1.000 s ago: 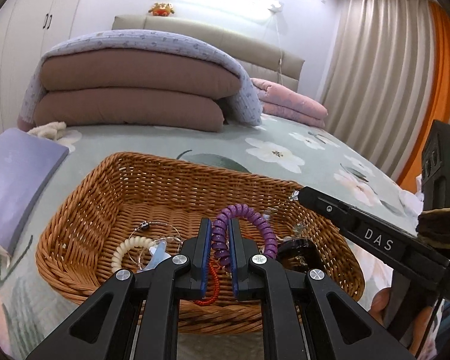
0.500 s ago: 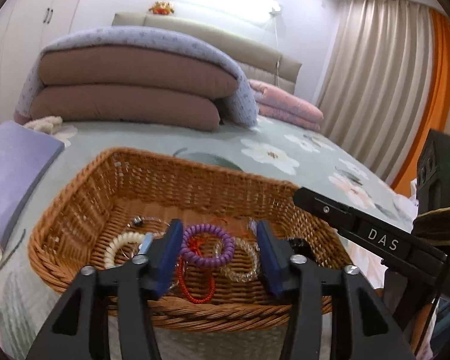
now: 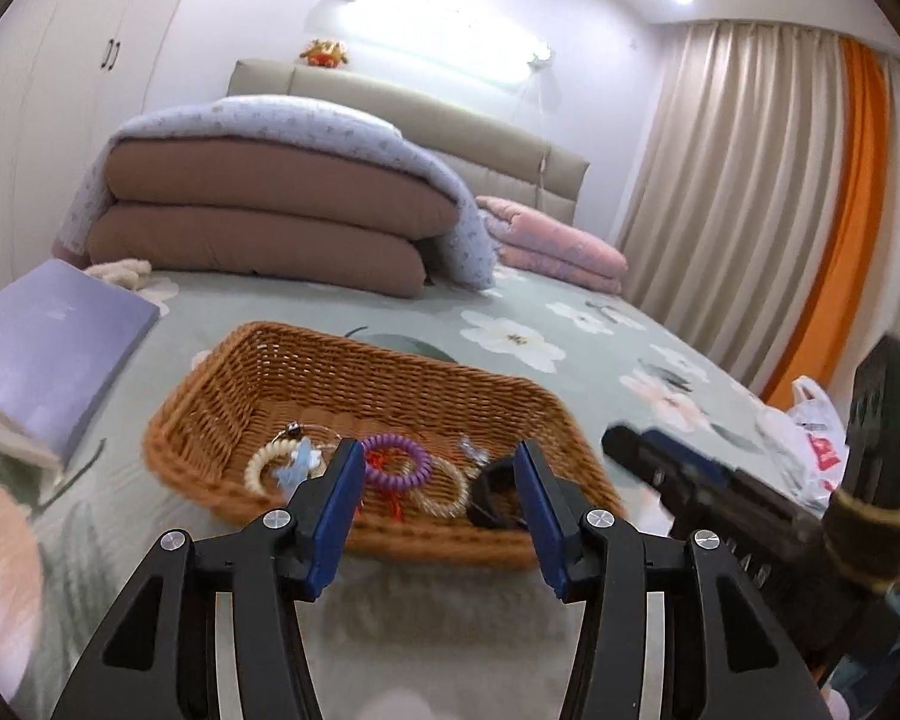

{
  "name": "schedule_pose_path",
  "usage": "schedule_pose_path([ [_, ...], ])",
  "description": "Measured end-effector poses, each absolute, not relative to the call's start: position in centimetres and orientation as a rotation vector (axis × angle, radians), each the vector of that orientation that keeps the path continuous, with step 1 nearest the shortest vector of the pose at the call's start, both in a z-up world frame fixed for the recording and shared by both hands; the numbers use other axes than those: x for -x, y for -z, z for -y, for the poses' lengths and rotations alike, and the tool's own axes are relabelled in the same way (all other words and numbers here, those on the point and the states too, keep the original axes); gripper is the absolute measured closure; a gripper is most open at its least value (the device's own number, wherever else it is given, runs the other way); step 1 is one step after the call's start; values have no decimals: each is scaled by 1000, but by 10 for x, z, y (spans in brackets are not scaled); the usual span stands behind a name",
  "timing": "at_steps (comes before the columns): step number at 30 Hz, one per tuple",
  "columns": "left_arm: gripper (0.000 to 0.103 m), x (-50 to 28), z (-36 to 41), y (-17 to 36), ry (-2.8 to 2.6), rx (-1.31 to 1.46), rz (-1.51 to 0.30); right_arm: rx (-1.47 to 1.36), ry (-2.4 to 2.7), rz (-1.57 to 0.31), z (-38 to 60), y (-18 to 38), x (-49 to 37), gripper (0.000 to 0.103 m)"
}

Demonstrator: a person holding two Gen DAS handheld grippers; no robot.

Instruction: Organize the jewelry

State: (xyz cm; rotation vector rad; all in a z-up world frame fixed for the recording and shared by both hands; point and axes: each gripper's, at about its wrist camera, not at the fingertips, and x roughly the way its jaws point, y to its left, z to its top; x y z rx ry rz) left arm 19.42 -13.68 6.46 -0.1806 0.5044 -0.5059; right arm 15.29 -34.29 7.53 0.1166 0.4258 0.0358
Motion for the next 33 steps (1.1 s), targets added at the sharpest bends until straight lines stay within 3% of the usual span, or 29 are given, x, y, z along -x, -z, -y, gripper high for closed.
schedule_pose_path([
  [5, 43, -136, 102, -62, 503, 257, -573, -117, -31, -439, 332, -71, -99, 35],
  [11, 42, -87, 67, -39, 338, 223, -525, -23, 12, -401, 310, -59, -60, 35],
  [15, 30, -82, 64, -26, 269, 212, -453, 50, 65, -356, 299, -45, -47, 27],
  [22, 30, -85, 88, -10, 200, 67, -454, 94, 55, -372, 290, -34, -48, 24],
  [24, 30, -82, 88, -12, 190, 56, -439, 71, 69, -370, 296, -36, -48, 16],
  [33, 30, -79, 93, -10, 179, 25, -446, -74, 73, -458, 326, -29, -64, 16],
])
